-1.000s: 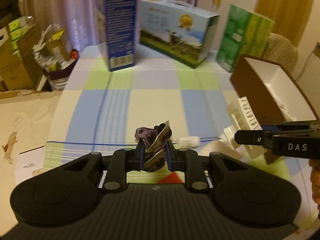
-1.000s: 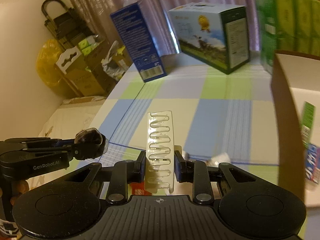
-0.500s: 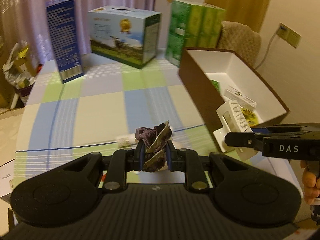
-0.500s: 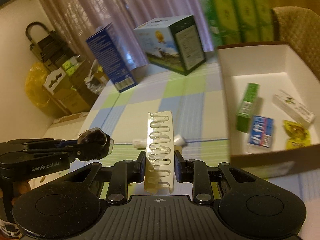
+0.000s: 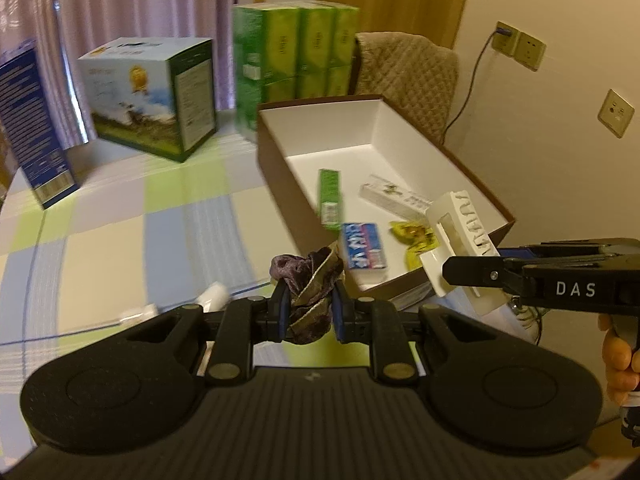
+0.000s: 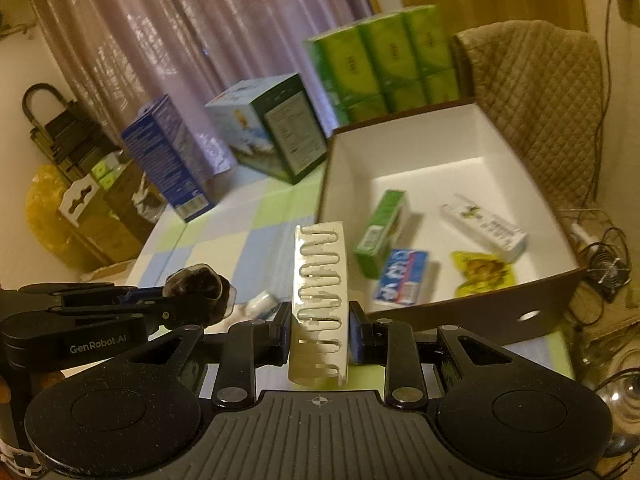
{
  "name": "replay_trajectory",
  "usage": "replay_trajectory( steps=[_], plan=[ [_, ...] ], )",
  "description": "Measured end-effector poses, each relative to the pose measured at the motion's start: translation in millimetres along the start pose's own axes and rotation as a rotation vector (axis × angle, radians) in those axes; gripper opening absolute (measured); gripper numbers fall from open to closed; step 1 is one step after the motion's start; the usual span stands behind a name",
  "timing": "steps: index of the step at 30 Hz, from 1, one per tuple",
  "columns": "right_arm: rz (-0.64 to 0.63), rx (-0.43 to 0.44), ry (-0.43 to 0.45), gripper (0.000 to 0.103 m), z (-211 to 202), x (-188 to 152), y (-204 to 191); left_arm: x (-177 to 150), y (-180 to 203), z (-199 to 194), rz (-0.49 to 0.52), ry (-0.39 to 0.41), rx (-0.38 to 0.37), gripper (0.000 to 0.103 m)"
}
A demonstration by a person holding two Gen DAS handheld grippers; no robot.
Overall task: Organize objects
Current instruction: 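Carry the wrapper and white tray over the cardboard box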
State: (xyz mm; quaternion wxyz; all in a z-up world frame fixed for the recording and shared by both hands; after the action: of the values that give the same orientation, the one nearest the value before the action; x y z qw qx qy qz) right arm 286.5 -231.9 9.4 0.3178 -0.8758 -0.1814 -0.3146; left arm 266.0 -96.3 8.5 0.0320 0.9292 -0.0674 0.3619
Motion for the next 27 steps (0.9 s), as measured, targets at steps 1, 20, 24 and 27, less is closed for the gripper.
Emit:
replay_trajectory(
  steps=[1,20,24,27],
  plan=[
    [0.001,-0.003,0.004,0.025,-2.9,2.4,5.9,3.0,7.1,3.0,0.004,0.001,-0.003,0.017],
    [-0.009,-0.029,0.020,0.025,0.0,56.0,93.6,52.4,64.5,73.6,0.023,-0.046,0.033,0.018],
    [-0.011,-0.033,0.001,0.025,14.0,64.5,106.8,61.7,70.8,92.6,0.028,-0.063,0.036,0.018],
    [-0.013,-0.040,-0.015,0.025,24.0,67.5,115.7,65.9,76.6,108.1,0.037,-0.084,0.032,0.018]
  ],
)
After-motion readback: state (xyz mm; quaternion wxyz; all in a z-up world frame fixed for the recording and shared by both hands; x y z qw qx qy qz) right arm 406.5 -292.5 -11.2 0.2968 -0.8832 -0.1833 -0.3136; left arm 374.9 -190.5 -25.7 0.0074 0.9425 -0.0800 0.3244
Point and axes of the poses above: each gripper's, at about its wrist camera, not at the fingertips, and z roughly the way its jaws point, y to its right, x to its top, the point moved 5 cm from there along z, roughly the way its jaws point, and after that the axes turned 7 degrees about x, right-handed, at the moved point
